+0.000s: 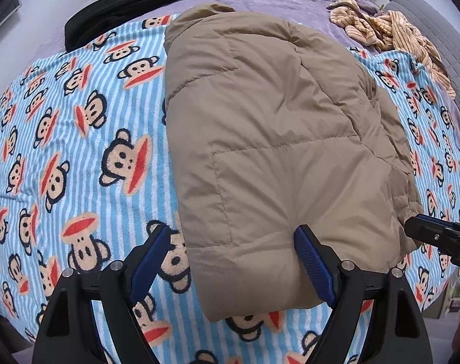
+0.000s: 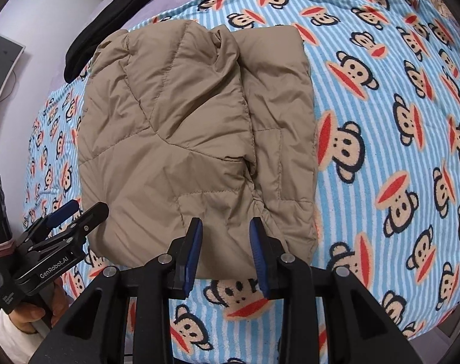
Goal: Fold large clothes
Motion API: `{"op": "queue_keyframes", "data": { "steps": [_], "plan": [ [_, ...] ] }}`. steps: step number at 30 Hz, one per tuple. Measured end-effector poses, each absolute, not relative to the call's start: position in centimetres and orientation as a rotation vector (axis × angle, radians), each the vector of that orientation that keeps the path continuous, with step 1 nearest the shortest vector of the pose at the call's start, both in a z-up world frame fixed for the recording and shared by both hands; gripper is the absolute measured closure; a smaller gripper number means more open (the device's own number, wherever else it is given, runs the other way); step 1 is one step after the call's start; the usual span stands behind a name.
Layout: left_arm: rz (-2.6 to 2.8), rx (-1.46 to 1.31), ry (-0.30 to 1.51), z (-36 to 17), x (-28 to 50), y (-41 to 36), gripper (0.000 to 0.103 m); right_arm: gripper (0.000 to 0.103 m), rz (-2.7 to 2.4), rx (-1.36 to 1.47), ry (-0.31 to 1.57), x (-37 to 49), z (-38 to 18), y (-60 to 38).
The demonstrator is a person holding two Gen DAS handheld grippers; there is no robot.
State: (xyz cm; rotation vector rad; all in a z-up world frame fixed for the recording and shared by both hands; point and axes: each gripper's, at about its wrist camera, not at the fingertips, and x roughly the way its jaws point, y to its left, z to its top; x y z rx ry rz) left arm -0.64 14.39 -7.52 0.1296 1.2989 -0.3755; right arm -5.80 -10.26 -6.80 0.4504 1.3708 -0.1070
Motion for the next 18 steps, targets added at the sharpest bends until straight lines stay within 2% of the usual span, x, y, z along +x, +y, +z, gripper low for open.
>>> {"op": "queue_keyframes", "data": {
  "steps": [7, 15, 17, 18],
  "plan": [
    [-0.362, 0.139, 1.273, -5.5, -2.5, 14.7, 0.018, 0.061, -0.085, 0.451, 1.365, -6.8, -5.5, -9.7],
    [-0.296, 0.120, 1.212, -1.5, -6.6, 14.4, 0.018, 0.048, -0.037, 0.441, 1.347, -8.3, -3.8, -10.3],
    [-0.266, 0.120, 1.181, -0.1, -7.3, 14.4, 0.000, 0.043, -0.028, 0.416, 1.328, -8.8, -2.8, -10.3],
    [-0.253, 0.116, 1.163, 0.5, -7.6, 14.5, 0.000, 0.038, -0.026, 0.399, 1.316, -9.0, -2.2, -10.3]
  ]
}}
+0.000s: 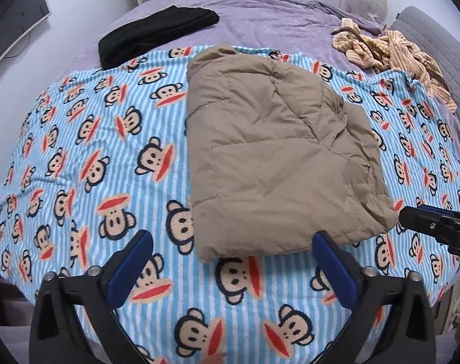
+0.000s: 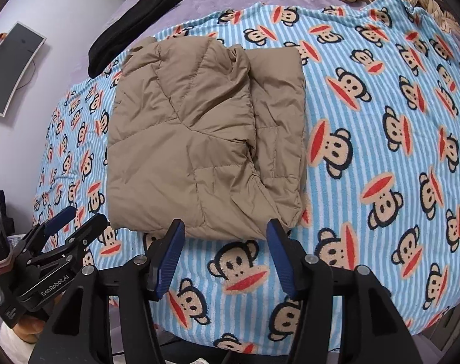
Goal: Fold large clothes
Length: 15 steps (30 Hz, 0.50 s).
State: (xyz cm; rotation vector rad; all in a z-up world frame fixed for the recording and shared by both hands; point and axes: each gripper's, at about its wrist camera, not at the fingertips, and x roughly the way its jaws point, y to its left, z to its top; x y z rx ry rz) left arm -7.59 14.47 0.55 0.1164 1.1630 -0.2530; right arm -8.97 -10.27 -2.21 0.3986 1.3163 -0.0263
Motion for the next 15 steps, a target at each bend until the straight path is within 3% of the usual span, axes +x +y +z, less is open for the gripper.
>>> {"op": "queue_keyframes", "data": {
  "steps": [4, 12, 13, 14, 15],
  "plan": [
    [-0.216, 0.100, 1.128, 3.3, -7.9, 14.9, 0.000, 0.023, -0.019, 0.363, 1.258, -9.5, 0.1, -10.4],
    [-0.145, 0.084, 1.080, 6.3, -8.1, 14.8, 0.000, 0.016, -0.072, 0.297, 1.159, -9.8, 3.3, -10.4],
    [-0.145, 0.082, 1.078, 6.5, -8.1, 14.8, 0.000, 0.013, -0.077, 0.294, 1.142, -9.9, 3.6, -10.5],
    [-0.145, 0.079, 1.077, 6.5, -8.3, 14.8, 0.000, 0.001, -0.080, 0.292, 1.134, -10.0, 3.8, -10.5],
    [-0.145, 0.074, 1.076, 6.6, -8.3, 14.8, 0.000, 0.000, -0.085, 0.291, 1.119, -10.1, 4.1, -10.5]
  ]
}}
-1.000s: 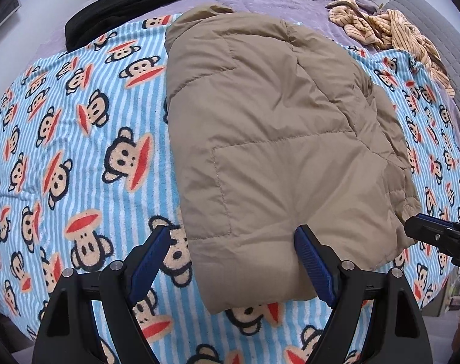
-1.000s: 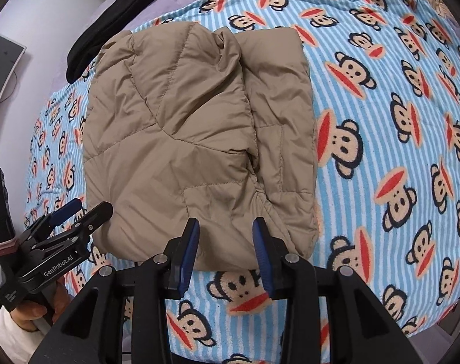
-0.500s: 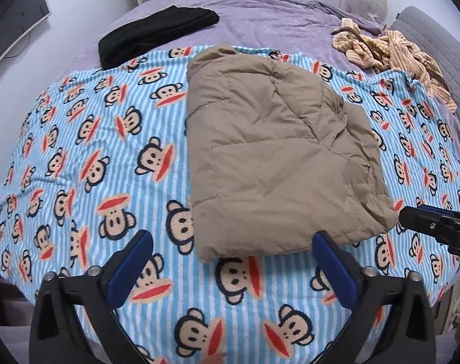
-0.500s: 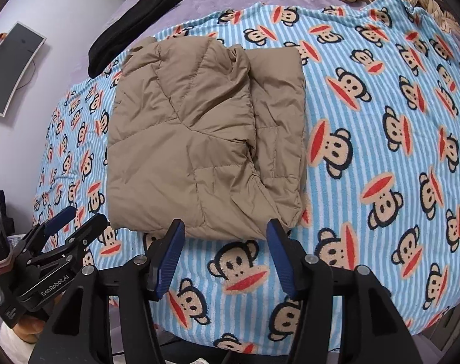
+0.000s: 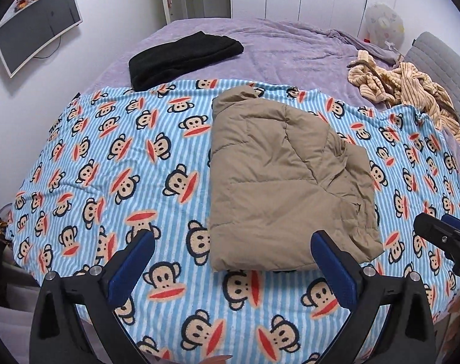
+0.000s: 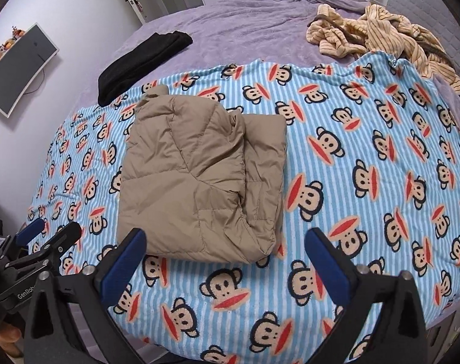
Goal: Fold large clothes
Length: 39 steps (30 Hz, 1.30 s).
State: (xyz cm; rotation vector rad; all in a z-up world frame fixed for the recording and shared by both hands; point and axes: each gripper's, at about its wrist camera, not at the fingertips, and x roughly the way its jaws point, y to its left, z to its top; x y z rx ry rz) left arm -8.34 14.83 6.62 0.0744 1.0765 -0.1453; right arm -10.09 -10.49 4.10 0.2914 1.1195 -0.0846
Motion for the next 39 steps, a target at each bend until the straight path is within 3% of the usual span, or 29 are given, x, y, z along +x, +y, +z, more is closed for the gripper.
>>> {"op": "queue_keyframes", "data": {
  "steps": [39],
  "plan": [
    [-0.116, 0.072, 1.075, 7.9, -8.7, 14.0, 0.000, 0.000, -0.108, 0.227, 1.088, -10.2, 6.2, -10.6]
  ]
}}
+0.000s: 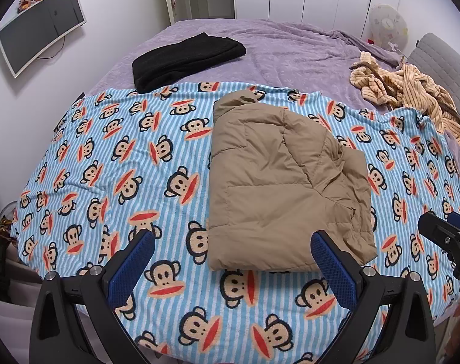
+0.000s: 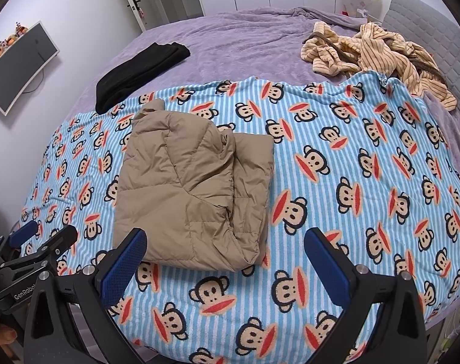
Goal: Fold large clothes
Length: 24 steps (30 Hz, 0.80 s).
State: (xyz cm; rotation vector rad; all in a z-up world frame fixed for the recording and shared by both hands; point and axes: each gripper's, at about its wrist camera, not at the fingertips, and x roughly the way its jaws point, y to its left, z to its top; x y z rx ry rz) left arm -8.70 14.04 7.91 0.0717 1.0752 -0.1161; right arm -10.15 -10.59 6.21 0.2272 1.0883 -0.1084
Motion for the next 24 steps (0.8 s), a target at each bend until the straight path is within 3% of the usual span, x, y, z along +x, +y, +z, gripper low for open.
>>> {"op": "queue_keyframes", "data": {
  "steps": [24],
  "plan": [
    [-0.103, 0.079, 1.080, 7.35, -8.51, 14.02, 0.000, 0.000, -0.108, 0.229, 1.090, -10.03, 6.09, -10.79]
  ]
}}
